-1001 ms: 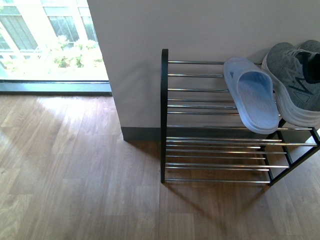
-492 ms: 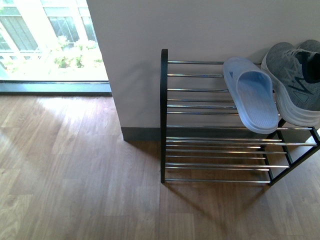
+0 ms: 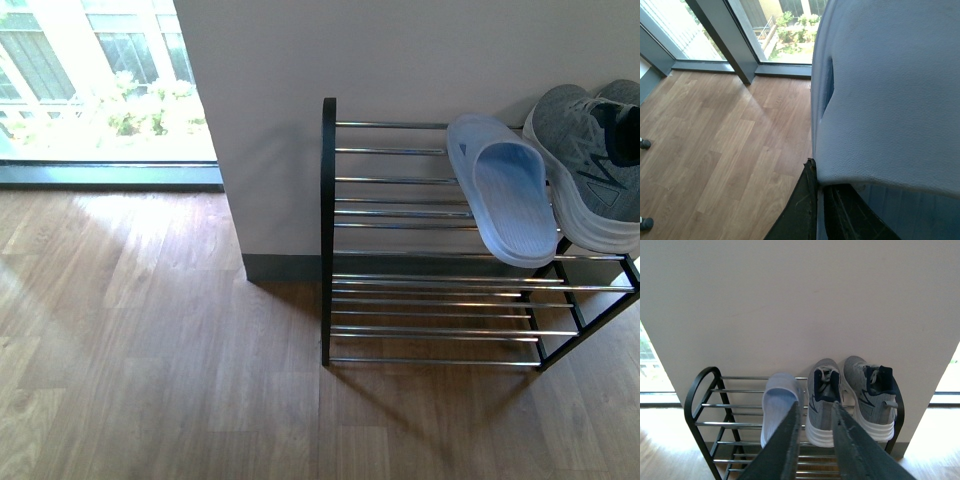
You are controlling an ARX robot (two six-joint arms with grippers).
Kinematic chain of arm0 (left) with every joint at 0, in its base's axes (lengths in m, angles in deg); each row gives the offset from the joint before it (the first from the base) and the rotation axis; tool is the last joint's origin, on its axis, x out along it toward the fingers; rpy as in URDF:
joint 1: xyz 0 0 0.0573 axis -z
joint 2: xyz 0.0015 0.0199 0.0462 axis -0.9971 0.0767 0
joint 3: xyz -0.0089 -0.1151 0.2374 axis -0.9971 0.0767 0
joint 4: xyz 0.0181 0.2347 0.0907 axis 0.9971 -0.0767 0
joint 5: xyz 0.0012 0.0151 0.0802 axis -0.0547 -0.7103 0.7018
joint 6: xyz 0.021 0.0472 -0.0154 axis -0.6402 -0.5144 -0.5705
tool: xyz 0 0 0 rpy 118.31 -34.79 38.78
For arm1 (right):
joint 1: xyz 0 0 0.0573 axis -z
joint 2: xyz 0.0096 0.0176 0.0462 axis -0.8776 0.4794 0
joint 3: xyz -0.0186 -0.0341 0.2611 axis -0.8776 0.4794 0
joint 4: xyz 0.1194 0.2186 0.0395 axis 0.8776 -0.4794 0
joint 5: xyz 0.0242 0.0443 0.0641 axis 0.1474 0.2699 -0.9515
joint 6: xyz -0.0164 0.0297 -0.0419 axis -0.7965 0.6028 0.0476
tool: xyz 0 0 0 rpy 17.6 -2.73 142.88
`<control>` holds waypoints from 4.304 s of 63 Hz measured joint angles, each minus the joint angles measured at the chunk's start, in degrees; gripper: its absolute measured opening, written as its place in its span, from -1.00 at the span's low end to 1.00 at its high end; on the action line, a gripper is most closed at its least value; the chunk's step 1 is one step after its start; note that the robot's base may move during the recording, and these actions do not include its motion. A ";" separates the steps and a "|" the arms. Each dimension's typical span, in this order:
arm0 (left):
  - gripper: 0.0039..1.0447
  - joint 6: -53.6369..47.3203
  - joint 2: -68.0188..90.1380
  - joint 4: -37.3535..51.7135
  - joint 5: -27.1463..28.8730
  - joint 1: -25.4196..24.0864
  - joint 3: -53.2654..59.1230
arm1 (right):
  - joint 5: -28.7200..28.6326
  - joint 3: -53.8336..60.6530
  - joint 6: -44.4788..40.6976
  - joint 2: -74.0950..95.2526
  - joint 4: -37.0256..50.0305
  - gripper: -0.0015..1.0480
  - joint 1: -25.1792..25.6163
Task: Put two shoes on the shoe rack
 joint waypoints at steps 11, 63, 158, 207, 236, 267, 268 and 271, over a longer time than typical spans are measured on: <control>-0.97 0.00 0.00 0.00 0.00 0.00 0.00 | -0.07 0.02 0.00 -0.02 -0.02 -0.01 0.00; -0.97 11.06 23.21 18.51 -9.75 -2.80 -8.79 | 0.00 0.04 0.00 -0.13 -0.15 0.82 0.04; 0.27 10.99 100.65 -5.42 -20.63 5.64 -83.06 | 0.02 0.04 0.00 -0.13 -0.15 0.82 0.02; 0.83 12.96 32.22 9.38 0.35 1.44 -21.09 | 0.02 0.04 -0.02 -0.13 -0.15 0.82 0.04; 0.48 8.39 11.08 26.01 -14.64 -4.02 -1.20 | 0.04 0.04 0.00 -0.13 -0.15 0.82 0.04; -0.98 -5.07 -4.22 36.96 -29.09 -13.38 13.16 | 0.00 0.04 0.00 -0.13 -0.15 0.82 0.04; -0.98 -5.09 -4.81 36.65 -29.44 -13.62 13.40 | 0.02 0.04 0.00 -0.13 -0.15 0.82 0.04; -0.98 -5.14 -5.97 36.02 -29.88 -14.08 13.92 | 0.00 0.04 0.00 -0.13 -0.15 0.82 0.04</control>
